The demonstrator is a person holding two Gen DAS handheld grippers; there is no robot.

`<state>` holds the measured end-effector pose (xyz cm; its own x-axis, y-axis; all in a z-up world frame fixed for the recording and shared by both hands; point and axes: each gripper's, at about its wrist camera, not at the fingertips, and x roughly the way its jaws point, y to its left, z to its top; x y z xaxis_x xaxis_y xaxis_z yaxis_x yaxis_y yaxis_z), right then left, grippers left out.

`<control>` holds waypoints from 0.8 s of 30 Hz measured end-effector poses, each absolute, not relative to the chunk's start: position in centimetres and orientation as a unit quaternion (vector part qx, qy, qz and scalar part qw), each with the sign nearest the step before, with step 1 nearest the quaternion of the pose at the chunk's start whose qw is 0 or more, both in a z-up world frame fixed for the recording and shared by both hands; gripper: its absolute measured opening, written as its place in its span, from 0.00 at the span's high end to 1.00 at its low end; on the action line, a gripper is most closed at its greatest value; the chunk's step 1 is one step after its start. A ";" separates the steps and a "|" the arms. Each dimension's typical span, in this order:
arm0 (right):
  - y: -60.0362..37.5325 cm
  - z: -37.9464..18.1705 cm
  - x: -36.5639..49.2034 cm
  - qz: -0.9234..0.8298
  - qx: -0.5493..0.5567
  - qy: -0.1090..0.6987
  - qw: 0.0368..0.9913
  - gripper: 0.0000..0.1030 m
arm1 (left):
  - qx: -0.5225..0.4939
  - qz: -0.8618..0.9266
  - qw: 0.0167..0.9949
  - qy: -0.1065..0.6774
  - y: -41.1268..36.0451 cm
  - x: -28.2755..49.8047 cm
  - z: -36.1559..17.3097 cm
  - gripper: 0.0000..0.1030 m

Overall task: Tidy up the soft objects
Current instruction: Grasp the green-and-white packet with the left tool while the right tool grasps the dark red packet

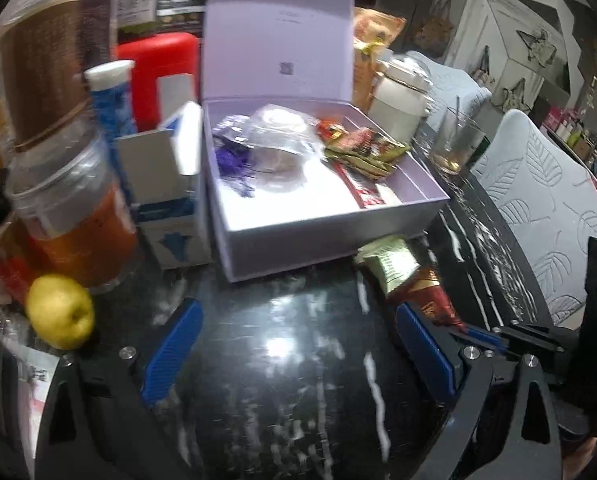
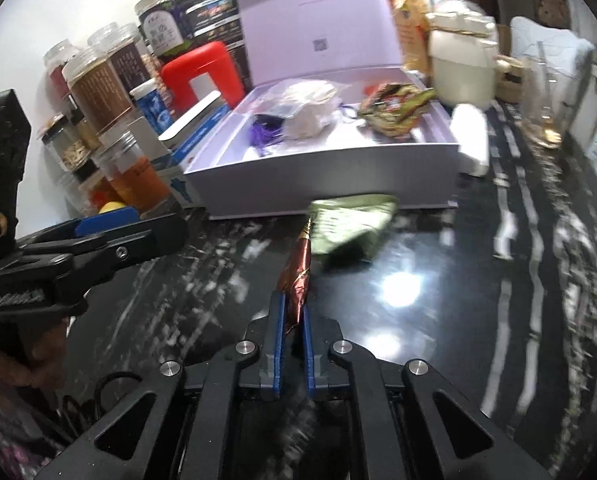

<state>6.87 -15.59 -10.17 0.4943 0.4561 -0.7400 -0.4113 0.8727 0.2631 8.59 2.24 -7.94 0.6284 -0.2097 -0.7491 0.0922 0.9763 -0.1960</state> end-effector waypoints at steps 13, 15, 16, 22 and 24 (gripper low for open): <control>-24.1 -10.6 5.9 0.157 0.050 0.435 0.885 0.92 | -0.067 -0.135 0.876 0.457 -5.1 11.8 -10.0 0.04; -24.9 -10.7 6.2 0.143 0.043 0.436 0.887 0.92 | -0.072 -0.129 0.876 0.459 -5.5 12.6 -10.3 0.04; -25.2 -10.8 6.3 0.139 0.043 0.435 0.889 0.92 | -0.073 -0.127 0.875 0.461 -5.6 12.9 -10.5 0.04; -26.2 -10.6 7.4 0.110 0.012 0.427 0.897 0.92 | -0.080 -0.123 0.862 0.485 -6.6 15.3 -12.0 0.10; -26.3 -10.8 7.8 0.111 0.007 0.430 0.896 0.92 | -0.073 -0.117 0.866 0.481 -7.1 15.5 -12.2 0.12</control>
